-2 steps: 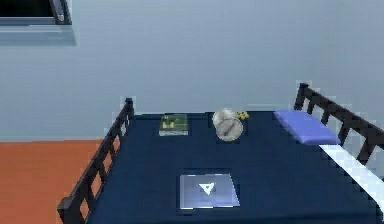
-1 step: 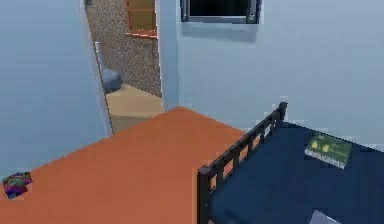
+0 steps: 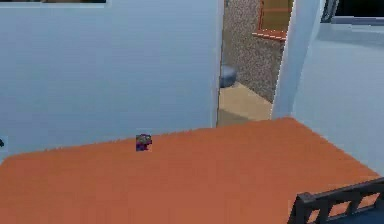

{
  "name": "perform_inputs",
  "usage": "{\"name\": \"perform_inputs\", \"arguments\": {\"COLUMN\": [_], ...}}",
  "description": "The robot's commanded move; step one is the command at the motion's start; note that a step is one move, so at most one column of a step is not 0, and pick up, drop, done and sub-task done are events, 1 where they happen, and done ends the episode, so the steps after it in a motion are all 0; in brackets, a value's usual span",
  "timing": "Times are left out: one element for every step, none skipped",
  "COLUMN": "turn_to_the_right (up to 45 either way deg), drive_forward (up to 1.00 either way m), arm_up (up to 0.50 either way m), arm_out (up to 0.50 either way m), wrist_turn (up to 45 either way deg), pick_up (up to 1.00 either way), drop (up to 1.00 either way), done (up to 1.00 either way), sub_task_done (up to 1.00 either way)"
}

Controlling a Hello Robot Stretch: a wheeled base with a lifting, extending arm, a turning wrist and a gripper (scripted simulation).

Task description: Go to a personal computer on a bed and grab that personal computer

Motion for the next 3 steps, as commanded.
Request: {"name": "perform_inputs", "arguments": {"turn_to_the_right": [45.0, 21.0, 0.0], "drive_forward": [0.00, 0.00, 0.35], "arm_up": [0.00, 0.00, 0.00], "arm_out": [0.00, 0.00, 0.00], "wrist_turn": [0.0, 0.0, 0.0], "pick_up": [0.00, 0.00, 0.00], "drop": [0.00, 0.00, 0.00], "done": [0.00, 0.00, 0.00], "sub_task_done": [0.00, 0.00, 0.00]}}
